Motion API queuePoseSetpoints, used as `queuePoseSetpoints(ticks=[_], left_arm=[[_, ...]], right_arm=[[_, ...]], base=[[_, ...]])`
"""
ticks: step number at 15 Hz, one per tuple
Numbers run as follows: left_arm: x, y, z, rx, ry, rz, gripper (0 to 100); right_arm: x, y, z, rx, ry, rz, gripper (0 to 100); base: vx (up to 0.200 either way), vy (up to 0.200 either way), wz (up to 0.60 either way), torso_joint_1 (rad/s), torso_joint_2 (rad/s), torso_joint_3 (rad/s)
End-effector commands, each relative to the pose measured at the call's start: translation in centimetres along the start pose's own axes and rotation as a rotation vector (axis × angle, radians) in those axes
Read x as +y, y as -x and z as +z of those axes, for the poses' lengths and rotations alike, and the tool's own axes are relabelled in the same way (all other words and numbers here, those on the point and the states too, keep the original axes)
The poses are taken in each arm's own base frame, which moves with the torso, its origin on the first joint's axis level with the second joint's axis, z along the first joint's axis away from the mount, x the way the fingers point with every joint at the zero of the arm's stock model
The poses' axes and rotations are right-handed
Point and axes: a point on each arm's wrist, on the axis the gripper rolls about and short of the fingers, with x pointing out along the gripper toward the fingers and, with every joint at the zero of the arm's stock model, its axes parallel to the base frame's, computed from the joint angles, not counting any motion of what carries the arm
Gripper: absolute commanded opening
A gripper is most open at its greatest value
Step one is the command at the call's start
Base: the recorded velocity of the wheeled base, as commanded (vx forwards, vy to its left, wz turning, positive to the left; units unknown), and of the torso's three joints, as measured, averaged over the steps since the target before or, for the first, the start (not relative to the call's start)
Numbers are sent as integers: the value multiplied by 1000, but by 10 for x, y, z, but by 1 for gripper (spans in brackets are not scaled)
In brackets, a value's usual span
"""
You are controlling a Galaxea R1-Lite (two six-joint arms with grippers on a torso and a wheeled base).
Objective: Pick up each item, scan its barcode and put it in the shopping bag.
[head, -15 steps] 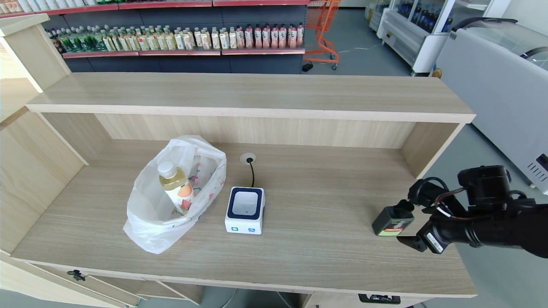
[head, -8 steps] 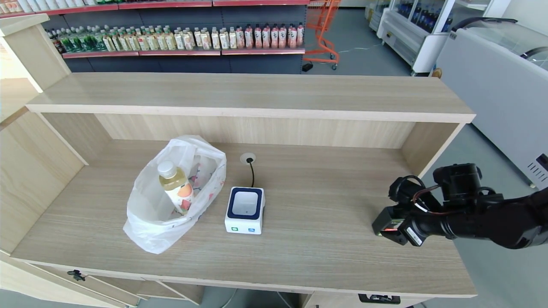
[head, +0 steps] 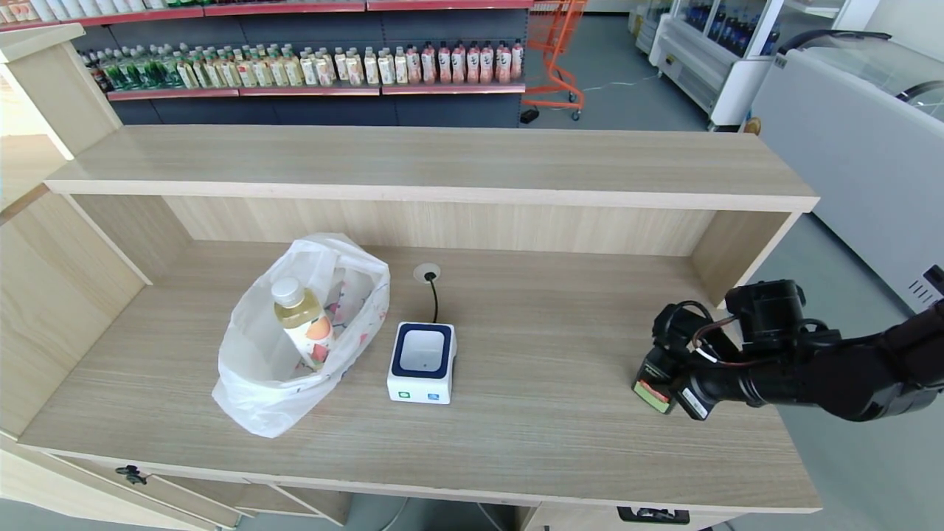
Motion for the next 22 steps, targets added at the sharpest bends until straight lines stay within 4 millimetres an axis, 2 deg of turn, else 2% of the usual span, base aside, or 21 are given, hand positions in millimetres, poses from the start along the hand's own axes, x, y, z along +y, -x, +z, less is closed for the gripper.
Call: queuePoseSetpoints(ticks=[1,3,4,7,9,10,12,14,15,16,18,20,22], left_arm=[[0,0,0,1,1,1,100],[0,0,0,1,-1,0,100],[0,0,0,1,-1,0,100],[0,0,0,1,-1,1,100],[0,0,0,1,1,1,100],[0,0,0,0,1,0,100],[0,0,0,1,-1,1,100],[0,0,0,0,1,1,100],[0,0,0,1,1,1,100],[0,0,0,1,1,0,100],[0,0,0,1,-1,1,100],[0,0,0,1,1,1,100],[0,0,0,1,1,1,100]], right_arm=[[0,1,0,-2,-3,2,0],[1,7,7,-63,-7,30,0],[1,19,14,-125,-2,29,0],[6,74,15,-270,67,-91,0],[17,101,-1,-311,259,-178,0],[27,109,-11,-324,431,-191,0],[40,110,-8,-485,779,-64,0],[64,108,0,-604,1031,30,0],[80,109,5,-716,1260,56,0],[87,109,4,-758,1348,88,0],[100,110,-16,-780,1605,214,0],[105,114,-31,-786,1723,291,0],[111,118,-42,-863,1771,307,0]], base=[[0,0,0,0,0,0],[0,0,0,0,0,0],[0,0,0,0,0,0],[0,0,0,0,0,0],[0,0,0,0,0,0],[0,0,0,0,0,0],[0,0,0,0,0,0],[0,0,0,0,0,0],[0,0,0,0,0,0],[0,0,0,0,0,0],[0,0,0,0,0,0],[0,0,0,0,0,0],[0,0,0,0,0,0]])
